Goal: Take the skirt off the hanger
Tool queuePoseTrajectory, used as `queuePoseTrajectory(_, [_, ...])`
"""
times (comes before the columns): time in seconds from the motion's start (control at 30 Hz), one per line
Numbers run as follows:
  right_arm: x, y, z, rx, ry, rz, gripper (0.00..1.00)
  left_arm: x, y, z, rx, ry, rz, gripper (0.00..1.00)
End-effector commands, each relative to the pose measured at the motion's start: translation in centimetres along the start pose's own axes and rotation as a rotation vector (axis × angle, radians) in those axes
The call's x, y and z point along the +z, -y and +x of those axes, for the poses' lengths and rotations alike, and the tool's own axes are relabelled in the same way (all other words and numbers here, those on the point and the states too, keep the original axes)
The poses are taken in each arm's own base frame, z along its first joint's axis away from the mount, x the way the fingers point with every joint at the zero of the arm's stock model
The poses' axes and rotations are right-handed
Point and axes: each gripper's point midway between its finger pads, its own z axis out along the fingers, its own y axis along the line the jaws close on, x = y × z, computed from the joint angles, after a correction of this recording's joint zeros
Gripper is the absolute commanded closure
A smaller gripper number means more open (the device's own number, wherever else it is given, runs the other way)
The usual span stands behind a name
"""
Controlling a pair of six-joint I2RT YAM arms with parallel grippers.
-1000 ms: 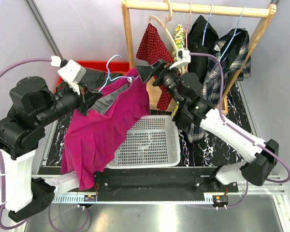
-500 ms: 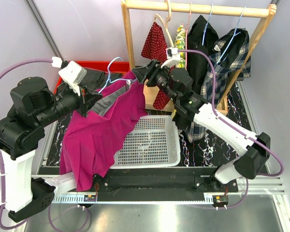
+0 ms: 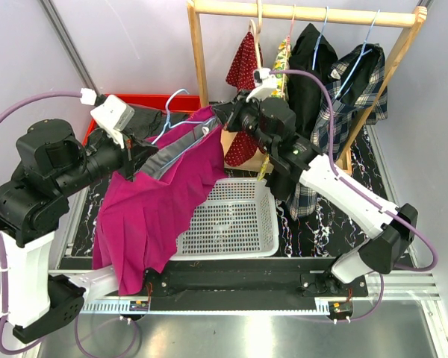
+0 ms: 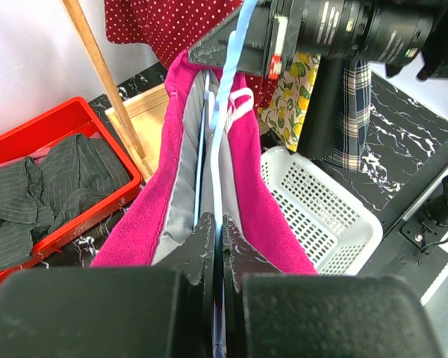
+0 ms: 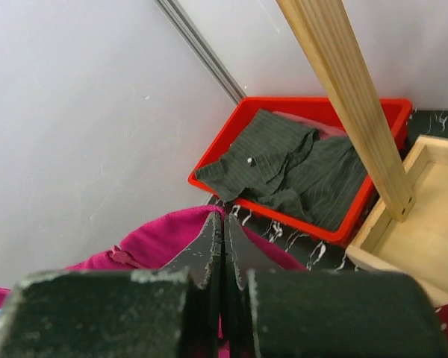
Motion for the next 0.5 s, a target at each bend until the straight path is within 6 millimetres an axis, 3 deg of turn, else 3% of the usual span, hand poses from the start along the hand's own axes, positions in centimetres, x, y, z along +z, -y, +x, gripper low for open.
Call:
queuePoseTrajectory(0.0, [-0.6,-3.6,-5.7,-0.061,0.108,-0.082,1.00,0.2,0.0,-2.7,0.045,0.120,0.008,1.00])
queuePoseTrajectory(0.17, [-1.0,-8.3,-10.3,-0.082,0.187,-0.213,1.00,2.5,-0.2,-0.2,0.030,0.047,0.022,1.00])
queuePoseTrajectory(0.2, [-1.1,-8.6,-10.4,-0.087,0.173,-0.219,1.00,3.0,-0.1,0.2,0.023,0.033,0.034,1.00])
queuePoseTrajectory(0.27, [-1.2,-11.1,-11.3,-0.086,0.183,-0.278,1.00,4.0,0.2,0.8,0.010,0.006,0.058,1.00])
queuePoseTrajectory(0.37, [-1.2,-13.8,-9.8,-0.086,0.134,-0.357,1.00,5.0,0.6,0.7,0.014,-0.009,0.078,1.00])
queuePoseTrajectory(0.47, [-1.0,-15.3,-7.7,-0.095,0.084,-0.384,1.00,5.4,0.6,0.0,0.028,-0.003,0.076,1.00])
